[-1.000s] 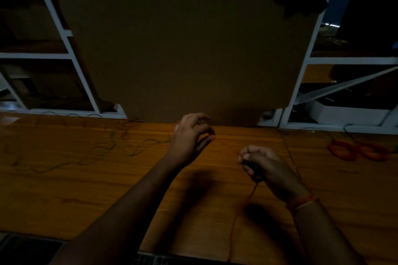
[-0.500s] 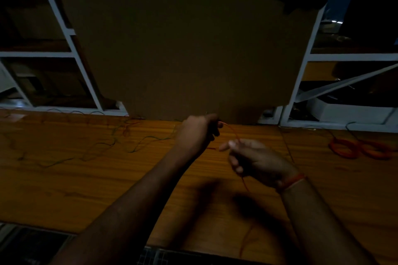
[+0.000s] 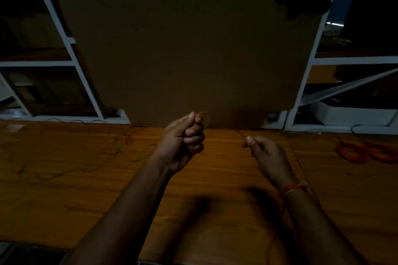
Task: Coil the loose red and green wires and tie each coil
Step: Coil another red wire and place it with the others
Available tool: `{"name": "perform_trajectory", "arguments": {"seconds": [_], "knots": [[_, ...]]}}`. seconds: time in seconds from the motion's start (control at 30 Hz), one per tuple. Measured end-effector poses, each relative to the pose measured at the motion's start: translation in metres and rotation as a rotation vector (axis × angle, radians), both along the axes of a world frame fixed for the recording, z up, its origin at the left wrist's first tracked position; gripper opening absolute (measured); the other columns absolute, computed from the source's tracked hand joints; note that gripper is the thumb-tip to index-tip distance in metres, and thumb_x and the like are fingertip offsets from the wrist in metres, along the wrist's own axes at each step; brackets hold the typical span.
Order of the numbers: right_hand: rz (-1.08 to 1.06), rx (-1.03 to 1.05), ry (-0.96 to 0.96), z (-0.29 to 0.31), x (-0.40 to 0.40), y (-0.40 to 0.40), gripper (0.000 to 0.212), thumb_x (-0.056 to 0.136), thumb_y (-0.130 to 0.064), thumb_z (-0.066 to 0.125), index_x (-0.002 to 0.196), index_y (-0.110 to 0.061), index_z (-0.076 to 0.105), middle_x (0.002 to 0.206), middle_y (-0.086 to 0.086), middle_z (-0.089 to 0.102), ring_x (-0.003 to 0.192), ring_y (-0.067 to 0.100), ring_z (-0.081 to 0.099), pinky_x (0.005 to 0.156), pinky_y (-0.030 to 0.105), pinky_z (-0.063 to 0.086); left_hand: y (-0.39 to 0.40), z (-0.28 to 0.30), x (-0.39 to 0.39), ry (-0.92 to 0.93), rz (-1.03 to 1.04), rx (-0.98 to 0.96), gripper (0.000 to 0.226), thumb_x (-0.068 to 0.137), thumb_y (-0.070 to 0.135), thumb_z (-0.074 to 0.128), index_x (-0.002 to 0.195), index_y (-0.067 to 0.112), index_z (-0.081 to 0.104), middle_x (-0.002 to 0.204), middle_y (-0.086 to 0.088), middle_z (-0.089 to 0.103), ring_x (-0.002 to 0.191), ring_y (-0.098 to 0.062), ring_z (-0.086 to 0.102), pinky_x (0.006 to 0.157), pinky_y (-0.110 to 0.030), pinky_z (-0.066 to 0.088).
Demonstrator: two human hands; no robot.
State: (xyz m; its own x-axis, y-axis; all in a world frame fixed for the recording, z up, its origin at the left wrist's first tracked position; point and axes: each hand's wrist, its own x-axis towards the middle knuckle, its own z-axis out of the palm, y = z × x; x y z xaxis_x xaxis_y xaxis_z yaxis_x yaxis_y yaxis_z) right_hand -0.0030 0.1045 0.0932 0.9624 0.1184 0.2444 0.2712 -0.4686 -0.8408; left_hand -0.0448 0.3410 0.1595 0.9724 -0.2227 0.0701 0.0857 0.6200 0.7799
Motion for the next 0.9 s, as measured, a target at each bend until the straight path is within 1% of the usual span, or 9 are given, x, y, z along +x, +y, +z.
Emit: {"name": "perform_trajectory", "arguments": {"seconds": [0.1, 0.2, 0.27, 0.4, 0.47, 0.57, 0.7, 0.8, 0.9], "knots": [[0.046, -0.077, 0.019, -0.01, -0.006, 0.008, 0.025, 0.106, -0.036, 0.044, 0.099, -0.029, 0.068, 0.083, -0.012, 0.061, 0.077, -0.005, 0.057, 0.065, 0.02, 0.038, 0.013, 0.003, 0.006, 0.035, -0.014, -0.374, 0.032, 0.109, 0.027, 0.036, 0.084, 0.019, 0.053, 0.056, 0.01, 0.039, 0.045, -0.002, 0.034, 0.046, -0.016, 0.026], [0.094, -0.02, 0.099, -0.026, -0.02, 0.011, 0.023, 0.105, -0.037, 0.048, 0.096, -0.033, 0.069, 0.082, -0.009, 0.063, 0.079, 0.008, 0.06, 0.07, 0.03, 0.048, 0.033, 0.005, 0.013, 0.025, 0.132, -0.504, 0.031, 0.109, 0.026, 0.036, 0.084, 0.02, 0.054, 0.06, 0.01, 0.041, 0.049, -0.002, 0.037, 0.052, -0.016, 0.028], [0.132, -0.022, 0.051, -0.032, -0.031, 0.012, 0.024, 0.101, -0.044, 0.051, 0.09, -0.034, 0.07, 0.076, -0.006, 0.063, 0.073, 0.01, 0.06, 0.069, 0.037, 0.051, 0.045, 0.004, 0.017, 0.028, 0.235, -0.477, 0.027, 0.108, 0.025, 0.037, 0.087, 0.021, 0.054, 0.066, 0.011, 0.045, 0.055, -0.001, 0.042, 0.056, -0.016, 0.033], [0.362, -0.078, -0.083, -0.008, -0.05, 0.027, 0.024, 0.098, -0.049, 0.057, 0.084, -0.033, 0.069, 0.077, -0.01, 0.064, 0.072, 0.012, 0.062, 0.06, 0.025, 0.047, 0.047, -0.007, 0.016, 0.022, 0.337, -0.159, 0.023, 0.11, 0.022, 0.038, 0.098, 0.016, 0.056, 0.097, -0.006, 0.07, 0.089, -0.017, 0.071, 0.078, -0.026, 0.057], [0.449, -0.112, -0.152, 0.008, -0.05, 0.038, 0.022, 0.099, -0.043, 0.059, 0.083, -0.03, 0.068, 0.076, -0.009, 0.062, 0.074, 0.014, 0.061, 0.062, 0.028, 0.047, 0.037, -0.013, 0.011, -0.007, 0.276, -0.018, 0.023, 0.111, 0.022, 0.033, 0.101, 0.014, 0.053, 0.122, -0.017, 0.071, 0.117, -0.027, 0.068, 0.098, -0.037, 0.056], [0.543, -0.183, -0.184, 0.024, -0.051, 0.05, 0.024, 0.1, -0.036, 0.057, 0.083, -0.024, 0.066, 0.077, -0.007, 0.061, 0.078, 0.013, 0.061, 0.067, 0.03, 0.047, 0.027, -0.022, 0.005, -0.037, 0.125, 0.026, 0.023, 0.112, 0.023, 0.029, 0.104, 0.012, 0.048, 0.132, -0.021, 0.066, 0.126, -0.032, 0.062, 0.103, -0.04, 0.052], [0.464, -0.043, -0.252, 0.042, -0.058, 0.057, 0.024, 0.102, -0.038, 0.051, 0.085, -0.03, 0.066, 0.079, -0.018, 0.063, 0.078, 0.001, 0.061, 0.064, 0.014, 0.044, 0.029, -0.038, 0.0, -0.159, 0.008, 0.423, 0.02, 0.112, 0.024, 0.033, 0.108, 0.01, 0.047, 0.107, -0.015, 0.073, 0.097, -0.026, 0.072, 0.077, -0.032, 0.058], [0.231, -0.016, -0.329, 0.046, -0.044, 0.061, 0.024, 0.102, -0.04, 0.05, 0.092, -0.03, 0.069, 0.082, -0.008, 0.065, 0.078, 0.01, 0.063, 0.064, 0.028, 0.051, 0.028, -0.043, -0.004, -0.181, -0.036, 0.517, 0.019, 0.11, 0.022, 0.037, 0.103, 0.01, 0.05, 0.075, -0.007, 0.059, 0.057, -0.013, 0.05, 0.052, -0.026, 0.033], [0.142, 0.041, -0.283, 0.041, -0.031, 0.069, 0.018, 0.098, -0.036, 0.056, 0.098, -0.025, 0.07, 0.087, -0.009, 0.067, 0.084, 0.01, 0.066, 0.071, 0.038, 0.055, 0.027, -0.045, -0.002, -0.132, -0.065, 0.523, 0.026, 0.109, 0.022, 0.035, 0.097, 0.01, 0.055, 0.064, -0.001, 0.04, 0.05, -0.011, 0.029, 0.051, -0.032, 0.017]]}}
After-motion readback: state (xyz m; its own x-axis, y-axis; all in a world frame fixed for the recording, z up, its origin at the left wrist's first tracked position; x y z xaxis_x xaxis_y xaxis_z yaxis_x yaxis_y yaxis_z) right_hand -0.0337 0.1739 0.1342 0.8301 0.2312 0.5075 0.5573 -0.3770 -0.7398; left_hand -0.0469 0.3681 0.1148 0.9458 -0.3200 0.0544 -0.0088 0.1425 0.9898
